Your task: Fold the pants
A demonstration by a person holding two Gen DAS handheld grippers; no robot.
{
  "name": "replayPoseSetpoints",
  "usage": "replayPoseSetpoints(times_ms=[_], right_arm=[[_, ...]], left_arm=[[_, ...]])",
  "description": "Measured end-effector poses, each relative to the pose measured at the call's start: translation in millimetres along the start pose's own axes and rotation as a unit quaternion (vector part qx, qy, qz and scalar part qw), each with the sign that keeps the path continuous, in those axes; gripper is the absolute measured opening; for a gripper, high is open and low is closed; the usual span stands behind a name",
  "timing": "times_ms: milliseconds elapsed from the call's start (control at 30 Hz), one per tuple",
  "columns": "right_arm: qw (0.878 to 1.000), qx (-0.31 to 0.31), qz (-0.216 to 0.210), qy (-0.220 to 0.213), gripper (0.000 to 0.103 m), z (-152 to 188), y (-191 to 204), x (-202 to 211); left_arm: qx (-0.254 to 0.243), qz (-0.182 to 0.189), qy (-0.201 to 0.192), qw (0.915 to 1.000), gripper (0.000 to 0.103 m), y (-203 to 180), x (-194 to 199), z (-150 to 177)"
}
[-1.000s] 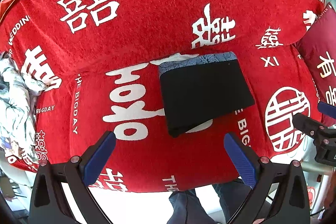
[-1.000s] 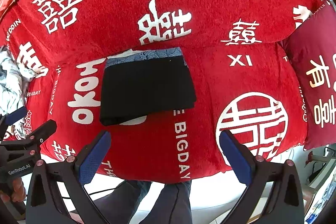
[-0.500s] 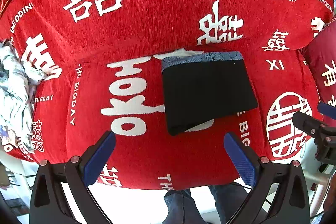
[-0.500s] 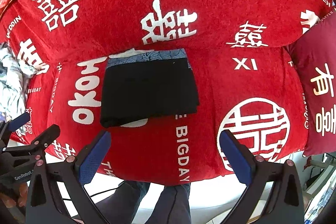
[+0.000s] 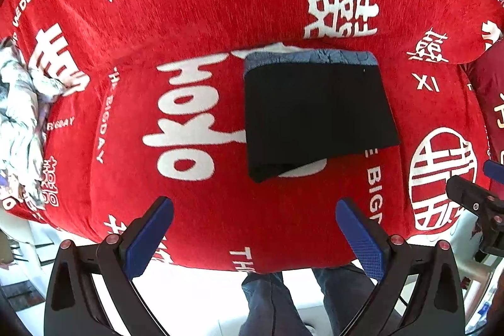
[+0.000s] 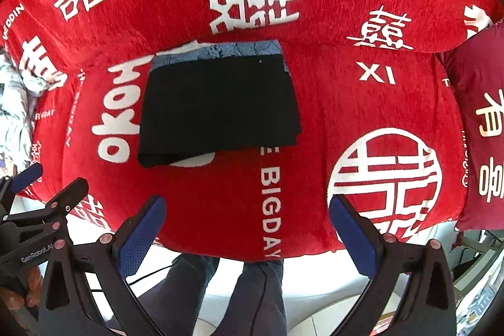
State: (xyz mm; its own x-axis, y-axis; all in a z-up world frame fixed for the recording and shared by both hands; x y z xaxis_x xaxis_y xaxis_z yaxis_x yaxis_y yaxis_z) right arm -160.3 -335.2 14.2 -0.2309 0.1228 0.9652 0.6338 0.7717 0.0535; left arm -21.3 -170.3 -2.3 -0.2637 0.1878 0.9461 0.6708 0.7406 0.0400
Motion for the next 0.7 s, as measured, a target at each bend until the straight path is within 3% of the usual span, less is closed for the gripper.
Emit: replayPoseSetpoints(times_ms=[700], right_arm=[[1.0, 0.02, 0.001, -0.005, 0.103, -9.1, 14.8, 1.6]], left_arm=[[0.007, -0.005, -0.005, 1.0, 0.103, 8.4, 0.7, 0.2]])
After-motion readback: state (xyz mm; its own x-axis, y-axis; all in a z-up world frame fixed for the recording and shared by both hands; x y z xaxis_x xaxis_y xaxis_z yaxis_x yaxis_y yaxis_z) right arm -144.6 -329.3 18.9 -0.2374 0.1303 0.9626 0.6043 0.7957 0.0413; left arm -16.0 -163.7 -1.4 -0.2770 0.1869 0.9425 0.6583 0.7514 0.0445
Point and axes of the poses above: each gripper's, at about its wrist camera, not at the fingertips, and x roughly against the way its jaws point, y to its left, z to its underside, the point moved 8 cm from there along -x, roughly the way its jaws point, and after that the axes turned 12 degrees about -y, right-handed, at the moved point
